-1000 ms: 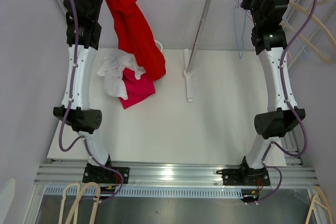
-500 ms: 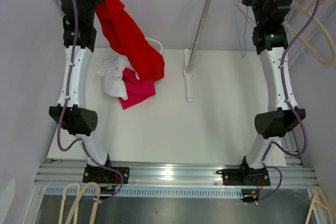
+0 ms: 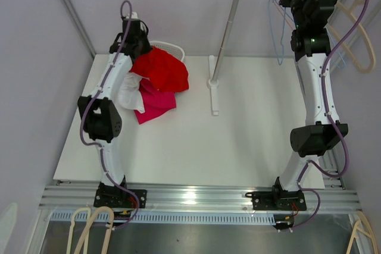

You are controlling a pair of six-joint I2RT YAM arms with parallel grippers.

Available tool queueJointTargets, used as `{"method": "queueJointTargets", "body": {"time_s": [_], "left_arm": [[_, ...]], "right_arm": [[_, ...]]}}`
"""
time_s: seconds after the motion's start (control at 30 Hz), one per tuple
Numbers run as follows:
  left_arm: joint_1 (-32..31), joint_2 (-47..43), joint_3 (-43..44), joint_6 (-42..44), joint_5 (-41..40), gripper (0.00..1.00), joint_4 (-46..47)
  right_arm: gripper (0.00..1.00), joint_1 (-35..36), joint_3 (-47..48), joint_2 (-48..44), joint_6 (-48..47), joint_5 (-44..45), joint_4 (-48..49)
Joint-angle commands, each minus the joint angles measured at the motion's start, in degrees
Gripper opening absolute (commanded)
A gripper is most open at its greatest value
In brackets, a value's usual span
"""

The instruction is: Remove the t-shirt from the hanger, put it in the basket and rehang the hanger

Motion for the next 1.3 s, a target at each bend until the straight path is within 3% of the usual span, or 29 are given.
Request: {"method": "queueJointTargets", "body": {"time_s": [0.0, 0.1, 0.27, 0.4, 0.43, 0.47, 0.63, 0.73, 0.83, 1.17, 1.27], "left_arm": [[-2.93, 4.83, 1.64, -1.98, 4.15, 0.01, -11.64], [-4.60, 10.08, 2.43, -3.20, 6.43, 0.01, -14.63], [-2.06, 21.87, 15.33, -4.96, 12.22, 0.01, -23.68], [-0.74, 25.31, 15.53, -5.75, 16.80, 0.01, -24.13], [-0.48, 26.01, 15.53, -5.75, 16.72, 0.03, -24.56], [-0.39, 26.28, 15.35, -5.93, 16.54, 0.15, -24.65], [0.23, 23.40, 10.00, -6.63, 14.44, 0.25, -22.11], [0.23, 17.34, 3.93, -7.51, 11.63, 0.43, -18.07], [0.23, 10.04, -2.38, -8.12, 8.46, 0.99, -14.82], [-0.21, -9.04, -8.38, -8.74, 7.14, 0.99, -12.09], [-0.56, -12.99, -8.29, -8.04, 5.12, 1.00, -12.00]], "right_arm": [[0.00, -0.47, 0.19, -0.18, 1.51, -0.83, -0.37], [0.00, -0.56, 0.63, 1.05, 0.90, -2.41, -0.46], [0.00, -1.18, -3.15, 0.53, -0.51, -6.45, 4.98], [0.00, -2.50, -4.12, 0.35, 1.77, -9.53, 8.41], [0.00, -2.67, -4.03, 0.61, 1.95, -9.62, 8.59], [0.00, -2.76, -3.86, 0.79, 2.04, -9.62, 8.33], [0.00, -2.76, -4.03, 1.05, 2.82, -9.53, 7.45], [0.00, -2.67, -5.86, 0.26, 3.09, -9.45, 7.18], [0.00, -2.76, -8.85, -1.40, 3.09, -9.01, 8.06], [0.01, -2.76, -11.24, -2.90, 2.48, -7.87, 7.27], [0.27, -2.76, -11.24, -3.16, 2.56, -7.95, 7.19]]}}
